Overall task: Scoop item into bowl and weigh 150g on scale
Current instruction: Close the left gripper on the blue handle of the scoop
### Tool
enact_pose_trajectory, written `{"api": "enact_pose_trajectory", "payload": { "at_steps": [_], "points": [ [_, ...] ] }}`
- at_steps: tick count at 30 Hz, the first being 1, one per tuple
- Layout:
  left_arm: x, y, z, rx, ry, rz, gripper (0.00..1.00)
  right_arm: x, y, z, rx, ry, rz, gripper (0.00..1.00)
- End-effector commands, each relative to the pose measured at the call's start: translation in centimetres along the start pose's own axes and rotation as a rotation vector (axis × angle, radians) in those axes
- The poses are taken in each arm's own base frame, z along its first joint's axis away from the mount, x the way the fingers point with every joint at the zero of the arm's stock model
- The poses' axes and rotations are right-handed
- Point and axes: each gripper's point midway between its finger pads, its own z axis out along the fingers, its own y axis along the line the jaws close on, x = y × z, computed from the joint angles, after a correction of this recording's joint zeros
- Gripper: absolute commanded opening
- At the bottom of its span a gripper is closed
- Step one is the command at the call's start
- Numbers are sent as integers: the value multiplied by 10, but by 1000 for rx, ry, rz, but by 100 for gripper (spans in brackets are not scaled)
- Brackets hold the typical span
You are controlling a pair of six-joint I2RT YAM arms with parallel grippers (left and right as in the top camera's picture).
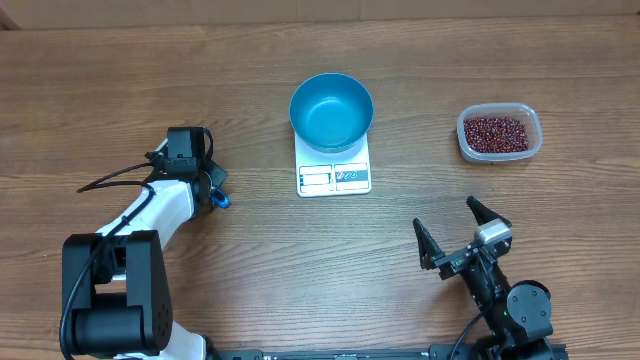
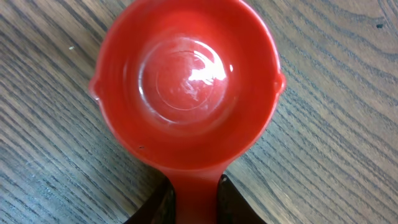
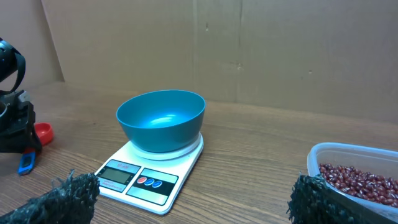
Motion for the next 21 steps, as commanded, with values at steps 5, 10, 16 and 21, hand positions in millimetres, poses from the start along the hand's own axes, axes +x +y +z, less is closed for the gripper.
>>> {"api": "enact_pose_trajectory", "payload": {
  "at_steps": [5,10,16,21],
  "points": [
    [-10,-1,2,-10,-23,-8,11,3,-1,0,6,-1,4,100],
    [-10,-1,2,-8,-21,-8,7,3,-1,0,6,-1,4,100],
    [-7,-13,-2,36,25,19,4,2,-1,0,6,-1,4,100],
    [-17,-36,-22,64,71,72,4,2,-1,0,6,-1,4,100]
  ]
}}
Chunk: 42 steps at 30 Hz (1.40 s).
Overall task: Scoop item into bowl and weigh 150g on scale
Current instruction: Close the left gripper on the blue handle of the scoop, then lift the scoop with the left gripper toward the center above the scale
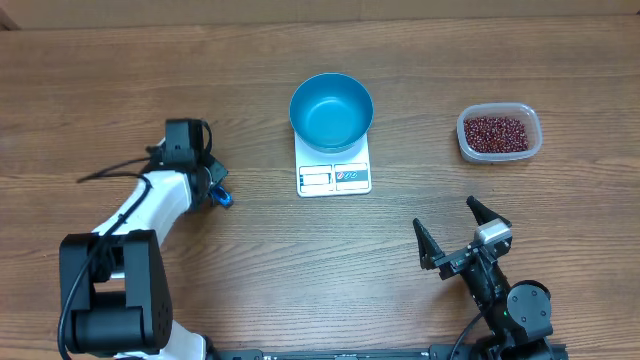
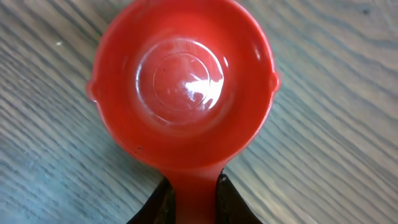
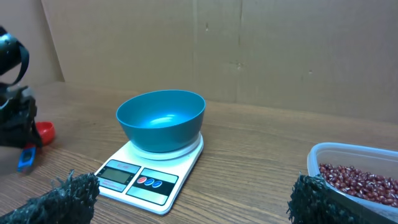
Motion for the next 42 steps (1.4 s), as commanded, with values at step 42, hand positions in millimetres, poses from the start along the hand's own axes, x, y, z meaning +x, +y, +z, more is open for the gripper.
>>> {"api": "enact_pose_trajectory", "payload": {
  "at_steps": [42],
  "points": [
    [148,-203,-218,468,242,138,4,2,7,0,-40,19,1058,100]
  ]
}}
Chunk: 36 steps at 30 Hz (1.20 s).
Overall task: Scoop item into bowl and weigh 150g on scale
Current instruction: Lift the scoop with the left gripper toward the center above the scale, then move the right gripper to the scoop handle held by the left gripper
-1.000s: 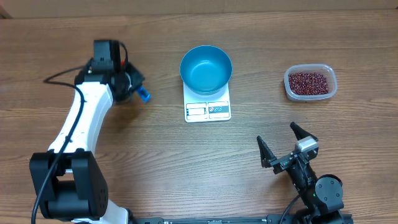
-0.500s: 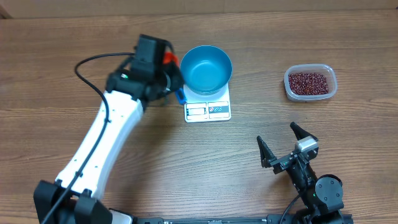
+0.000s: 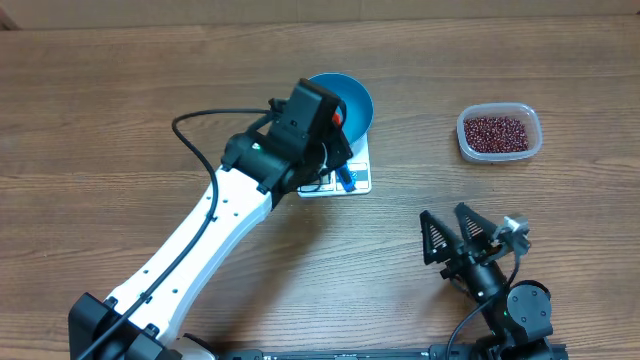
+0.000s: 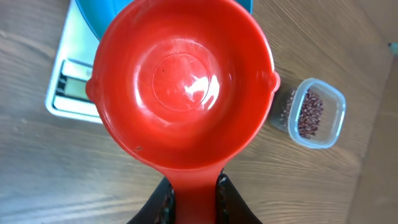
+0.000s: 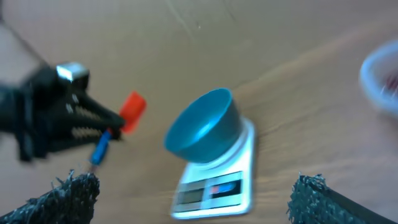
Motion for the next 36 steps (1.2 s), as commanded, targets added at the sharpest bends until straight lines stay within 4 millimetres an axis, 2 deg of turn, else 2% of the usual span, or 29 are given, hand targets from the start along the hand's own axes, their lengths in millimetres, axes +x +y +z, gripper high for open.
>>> {"api": "enact_pose_trajectory", "payload": {
  "at_steps": [1,6,16,24,27,30,36],
  "points": [
    [1,-11,-9,26,-18,-139,4,5,2,0,-19,20,367,100],
    [7,-13,-7,24,-5,-228,4,6,4,0,-28,28,369,100],
    [11,-15,-7,30,14,-321,4,15,30,-3,-153,119,357,100],
    [11,-15,-7,30,14,-327,4,2,59,-9,-291,104,321,100],
    [11,-16,-7,33,13,-327,4,1,62,-10,-302,105,306,100],
    [11,-16,-7,33,13,-327,4,0,67,-9,-304,127,287,95],
    [11,-17,-7,37,11,-327,4,-1,71,1,-266,180,217,94]
  ]
}}
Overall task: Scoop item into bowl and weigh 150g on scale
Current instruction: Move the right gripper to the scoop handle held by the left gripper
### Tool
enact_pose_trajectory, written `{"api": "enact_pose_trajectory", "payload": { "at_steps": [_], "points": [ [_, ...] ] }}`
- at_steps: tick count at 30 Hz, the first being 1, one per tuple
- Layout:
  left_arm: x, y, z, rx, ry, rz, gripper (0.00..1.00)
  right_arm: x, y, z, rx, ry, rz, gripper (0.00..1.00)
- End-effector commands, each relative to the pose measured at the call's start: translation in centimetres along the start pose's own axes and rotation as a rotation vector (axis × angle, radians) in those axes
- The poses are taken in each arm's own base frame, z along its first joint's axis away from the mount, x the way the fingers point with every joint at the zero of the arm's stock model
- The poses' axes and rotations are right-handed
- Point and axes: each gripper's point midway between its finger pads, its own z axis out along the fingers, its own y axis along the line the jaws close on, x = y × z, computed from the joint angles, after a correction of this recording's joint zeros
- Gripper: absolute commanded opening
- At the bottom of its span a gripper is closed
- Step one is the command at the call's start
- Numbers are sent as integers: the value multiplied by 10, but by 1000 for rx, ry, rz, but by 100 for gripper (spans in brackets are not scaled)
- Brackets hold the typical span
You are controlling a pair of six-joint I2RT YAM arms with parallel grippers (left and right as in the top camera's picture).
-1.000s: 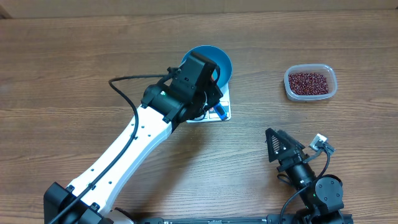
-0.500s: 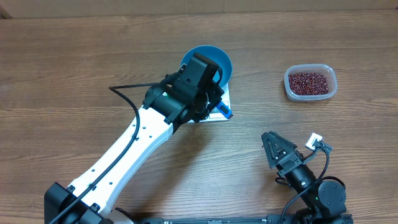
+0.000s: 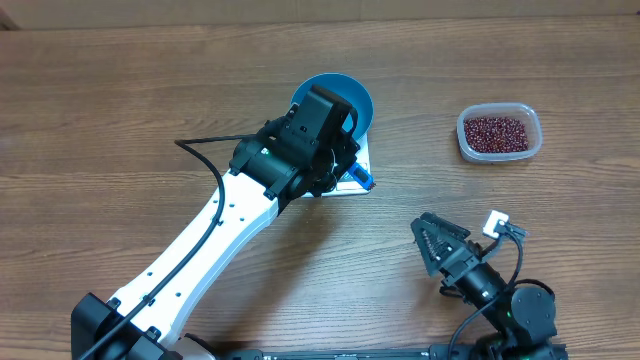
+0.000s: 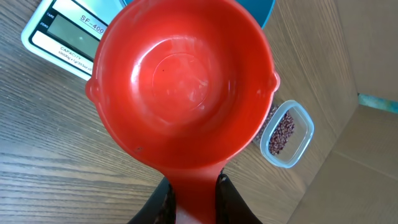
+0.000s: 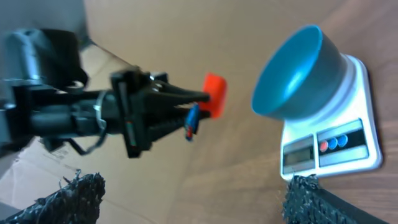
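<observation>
An empty red scoop (image 4: 180, 87) fills the left wrist view, and my left gripper (image 4: 193, 186) is shut on its handle. From overhead the left gripper (image 3: 340, 158) hangs over the white scale (image 3: 364, 160), with the handle's blue end (image 3: 357, 178) sticking out. The blue bowl (image 3: 352, 98) stands on the scale, half hidden by the arm. A clear tub of red beans (image 3: 498, 132) sits at the right. My right gripper (image 3: 440, 246) is open and empty near the front edge, rolled on its side. It looks at the bowl (image 5: 298, 71) and the scoop (image 5: 214, 93).
Brown cardboard walls (image 5: 186, 37) stand behind the wooden table (image 3: 130, 90). The left arm's black cable (image 3: 215, 150) loops over the table left of the scale. The scale's display (image 4: 68, 31) shows at the upper left of the left wrist view.
The left gripper has shifted a little right and forward over the scale, still holding the scoop, and the bean tub now looks nearer in its view. The right gripper has rolled further over.
My left gripper was first shut on the red scoop low over the wood at the table's left, and stayed there a moment later. By 1.2 s ago it held the scoop above the scale and bowl. The right gripper went from upright to tilted.
</observation>
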Motion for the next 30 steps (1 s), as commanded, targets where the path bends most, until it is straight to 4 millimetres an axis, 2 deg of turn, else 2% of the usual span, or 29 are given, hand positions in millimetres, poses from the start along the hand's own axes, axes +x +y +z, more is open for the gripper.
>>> {"api": "enact_pose_trajectory", "payload": {
  "at_steps": [1,4,12,16,23,30],
  "points": [
    [2,-10,-7,32,-2,-4,4,-9,24,7,-18,29,-89,94],
    [1,-10,-7,32,-2,-3,4,-13,25,17,19,62,-112,93],
    [2,-10,-7,32,-1,-3,4,-18,29,53,58,150,-135,82],
    [2,-10,-7,31,-1,-6,4,-9,34,79,28,200,-140,79],
    [2,-10,-7,31,-1,-6,4,11,21,117,47,290,-116,71],
    [2,-10,-7,30,-1,-6,4,9,15,136,58,298,-110,58]
  ]
}}
